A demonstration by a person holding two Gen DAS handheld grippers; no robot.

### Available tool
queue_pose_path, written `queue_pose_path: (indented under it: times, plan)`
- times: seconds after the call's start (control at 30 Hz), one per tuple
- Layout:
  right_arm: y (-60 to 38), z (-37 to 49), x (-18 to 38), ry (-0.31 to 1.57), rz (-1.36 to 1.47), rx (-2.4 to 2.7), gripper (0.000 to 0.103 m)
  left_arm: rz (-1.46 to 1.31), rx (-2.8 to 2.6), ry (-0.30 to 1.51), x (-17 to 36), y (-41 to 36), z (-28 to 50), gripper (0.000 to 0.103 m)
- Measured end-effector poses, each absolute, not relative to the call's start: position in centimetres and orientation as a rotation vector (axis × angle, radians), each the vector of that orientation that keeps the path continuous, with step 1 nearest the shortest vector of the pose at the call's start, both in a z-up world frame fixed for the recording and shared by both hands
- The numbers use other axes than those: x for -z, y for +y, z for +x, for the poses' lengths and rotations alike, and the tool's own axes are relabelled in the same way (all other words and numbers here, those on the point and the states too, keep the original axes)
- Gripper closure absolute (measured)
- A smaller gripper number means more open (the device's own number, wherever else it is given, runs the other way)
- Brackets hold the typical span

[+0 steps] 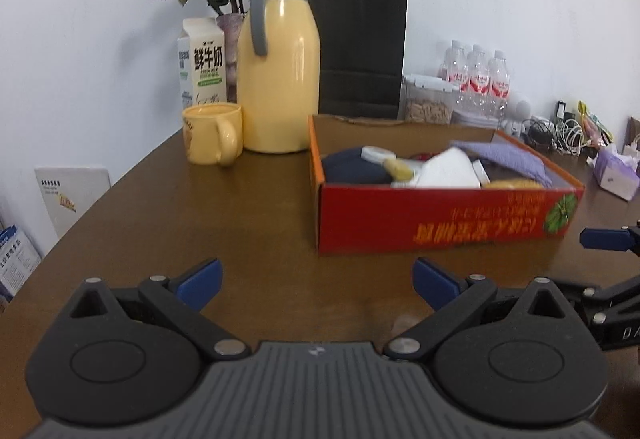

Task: Organize objects
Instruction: 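Withdraw the left gripper from the box back over the table, then lower the right gripper onto the black cable and grasp it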

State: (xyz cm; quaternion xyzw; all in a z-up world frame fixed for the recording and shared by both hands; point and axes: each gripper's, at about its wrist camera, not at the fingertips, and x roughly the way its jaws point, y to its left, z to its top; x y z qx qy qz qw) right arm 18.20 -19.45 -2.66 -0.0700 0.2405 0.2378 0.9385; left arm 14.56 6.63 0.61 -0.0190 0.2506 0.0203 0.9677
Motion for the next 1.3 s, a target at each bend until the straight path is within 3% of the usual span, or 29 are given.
queue_pose_path:
  times: [0.27,1.0,1.03,1.1,1.13,1.3]
  plan:
    - [-17.3,15.9,3.9,0.53,-0.193,-0.552,0.0,-0.036,-0.041,0.575,1.5,7.3,13.1,0.0]
    - [-14.6,19.6,5.6,0.687,-0.173,-0.54,0.0,-0.113,-0.068,0.613,2.4,8.0,13.6,0.0]
    - [-14.6,19.6,5.5,0.681,-0.171,-0.546,0.007,-0.114,-0.069,0.613,2.4,8.0,13.6,0.0]
    - [-14.6,19.4,5.3,0.654,-0.168,-0.567,0.029,-0.115,-0.07,0.616,2.4,8.1,13.7,0.0]
    - [-14.6,19.2,5.2,0.643,-0.167,-0.583,0.046,-0.116,-0.07,0.618,2.5,8.1,13.7,0.0]
    - [-14.9,18.9,4.9,0.638,-0.15,-0.606,0.05,-0.113,-0.075,0.626,2.5,8.0,13.9,0.0]
